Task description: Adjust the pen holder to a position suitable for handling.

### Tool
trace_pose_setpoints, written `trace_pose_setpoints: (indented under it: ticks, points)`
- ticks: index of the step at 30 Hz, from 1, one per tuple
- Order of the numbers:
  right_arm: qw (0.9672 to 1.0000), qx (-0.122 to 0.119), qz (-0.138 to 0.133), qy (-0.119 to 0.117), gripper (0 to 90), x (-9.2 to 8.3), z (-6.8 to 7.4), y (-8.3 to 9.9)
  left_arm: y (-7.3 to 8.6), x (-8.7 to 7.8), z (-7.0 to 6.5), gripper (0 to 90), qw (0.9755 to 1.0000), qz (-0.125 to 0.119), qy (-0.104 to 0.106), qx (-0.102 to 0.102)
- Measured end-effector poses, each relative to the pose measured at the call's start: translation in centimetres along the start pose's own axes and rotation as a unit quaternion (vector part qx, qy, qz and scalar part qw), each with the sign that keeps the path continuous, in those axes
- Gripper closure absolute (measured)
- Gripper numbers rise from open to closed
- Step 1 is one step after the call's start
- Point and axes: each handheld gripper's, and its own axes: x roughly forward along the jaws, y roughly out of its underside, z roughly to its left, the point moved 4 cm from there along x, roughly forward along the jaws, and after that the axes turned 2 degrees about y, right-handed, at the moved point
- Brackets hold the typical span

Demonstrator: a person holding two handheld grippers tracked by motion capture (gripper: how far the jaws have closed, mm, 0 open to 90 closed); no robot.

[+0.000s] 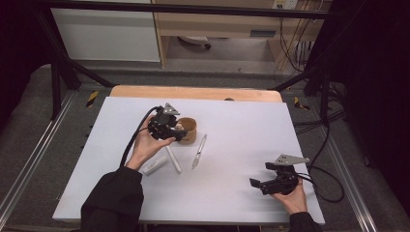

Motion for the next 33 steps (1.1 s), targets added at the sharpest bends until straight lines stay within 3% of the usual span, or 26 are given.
trace_pose_setpoints:
  ticks: [7,18,25,33]
  points:
    - [1.0,0.0,0.0,0.001,0.5,0.0,0.0,0.0,2.4,-1.5,0.3,25.5,1.0,0.0,0.006,-0.007]
    - [1.0,-0.002,0.001,0.003,0.5,0.0,0.0,0.0,5.8,-2.6,0.2,12.1,0.9998,0.015,0.008,-0.008]
    - [1.0,0.0,0.002,0.003,0.5,0.0,0.0,0.0,7.6,-3.2,0.3,9.2,0.9998,0.015,0.011,-0.009]
    - [1.0,0.003,0.0,0.003,0.5,0.1,0.0,0.0,10.1,-3.5,0.7,7.5,0.9996,0.015,0.01,-0.022]
